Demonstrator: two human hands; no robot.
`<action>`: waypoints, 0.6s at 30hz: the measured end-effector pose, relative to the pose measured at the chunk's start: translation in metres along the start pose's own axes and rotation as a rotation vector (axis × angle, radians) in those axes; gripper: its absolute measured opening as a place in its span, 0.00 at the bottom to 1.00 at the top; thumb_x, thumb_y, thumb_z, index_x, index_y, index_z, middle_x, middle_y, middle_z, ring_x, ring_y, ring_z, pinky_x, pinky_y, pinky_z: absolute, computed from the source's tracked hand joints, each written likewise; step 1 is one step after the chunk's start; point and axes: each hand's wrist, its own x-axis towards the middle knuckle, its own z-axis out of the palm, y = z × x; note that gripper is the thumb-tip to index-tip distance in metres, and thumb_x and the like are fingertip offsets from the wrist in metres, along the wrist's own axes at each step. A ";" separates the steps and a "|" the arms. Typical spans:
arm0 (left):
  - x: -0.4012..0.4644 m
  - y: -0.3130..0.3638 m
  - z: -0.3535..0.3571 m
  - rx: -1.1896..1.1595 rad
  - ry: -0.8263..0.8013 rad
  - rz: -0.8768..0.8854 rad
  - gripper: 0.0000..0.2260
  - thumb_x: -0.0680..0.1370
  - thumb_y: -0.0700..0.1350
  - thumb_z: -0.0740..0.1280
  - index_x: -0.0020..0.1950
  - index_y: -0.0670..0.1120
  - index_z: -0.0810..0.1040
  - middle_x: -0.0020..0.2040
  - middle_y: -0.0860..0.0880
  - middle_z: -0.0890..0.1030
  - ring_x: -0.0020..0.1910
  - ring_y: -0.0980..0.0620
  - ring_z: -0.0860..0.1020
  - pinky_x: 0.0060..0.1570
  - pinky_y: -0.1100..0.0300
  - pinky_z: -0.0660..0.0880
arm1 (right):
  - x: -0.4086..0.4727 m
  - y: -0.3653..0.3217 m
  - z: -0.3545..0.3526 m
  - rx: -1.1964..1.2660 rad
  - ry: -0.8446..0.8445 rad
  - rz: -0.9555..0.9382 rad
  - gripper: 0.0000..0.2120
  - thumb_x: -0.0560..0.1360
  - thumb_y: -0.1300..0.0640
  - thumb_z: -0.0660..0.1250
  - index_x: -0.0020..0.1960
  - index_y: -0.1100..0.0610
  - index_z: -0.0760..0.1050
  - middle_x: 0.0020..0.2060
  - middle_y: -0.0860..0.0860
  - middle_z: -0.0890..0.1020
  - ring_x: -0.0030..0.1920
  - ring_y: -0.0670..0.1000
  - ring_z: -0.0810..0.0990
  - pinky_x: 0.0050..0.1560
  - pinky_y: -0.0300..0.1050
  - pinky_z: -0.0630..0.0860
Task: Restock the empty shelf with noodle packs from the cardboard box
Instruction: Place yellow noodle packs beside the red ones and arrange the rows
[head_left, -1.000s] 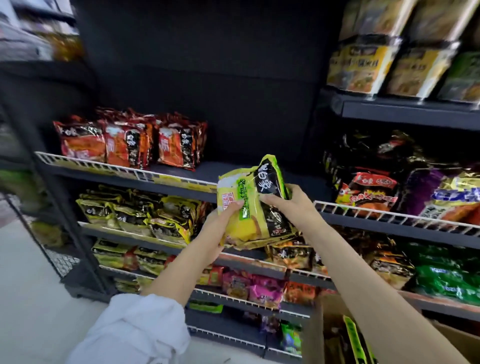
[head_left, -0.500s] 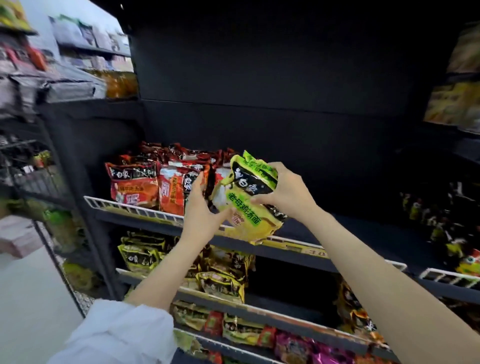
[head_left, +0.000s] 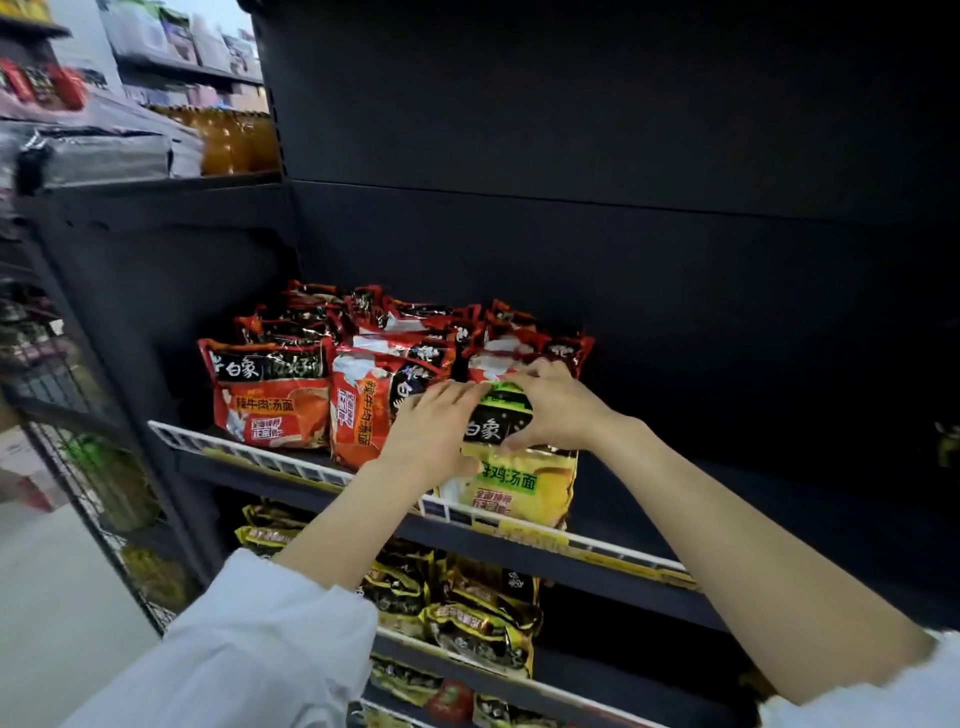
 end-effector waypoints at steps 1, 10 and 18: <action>0.002 -0.002 0.003 -0.005 -0.007 0.001 0.41 0.72 0.54 0.71 0.77 0.52 0.51 0.77 0.52 0.58 0.76 0.51 0.53 0.72 0.50 0.55 | 0.002 0.001 0.001 -0.043 0.014 0.019 0.47 0.64 0.40 0.75 0.76 0.52 0.57 0.67 0.55 0.66 0.69 0.55 0.61 0.69 0.50 0.63; -0.009 0.014 -0.012 -0.147 0.139 0.055 0.31 0.75 0.52 0.66 0.75 0.50 0.58 0.73 0.51 0.65 0.73 0.51 0.60 0.69 0.52 0.60 | -0.044 0.003 0.001 0.174 0.229 0.113 0.37 0.74 0.45 0.68 0.76 0.56 0.57 0.72 0.51 0.61 0.72 0.51 0.57 0.71 0.44 0.60; -0.048 0.092 -0.009 -0.451 0.351 0.153 0.11 0.77 0.49 0.65 0.59 0.50 0.77 0.51 0.53 0.81 0.54 0.49 0.76 0.53 0.52 0.68 | -0.156 0.012 -0.005 0.319 0.433 0.288 0.16 0.78 0.56 0.64 0.66 0.54 0.73 0.60 0.51 0.76 0.61 0.48 0.75 0.62 0.42 0.71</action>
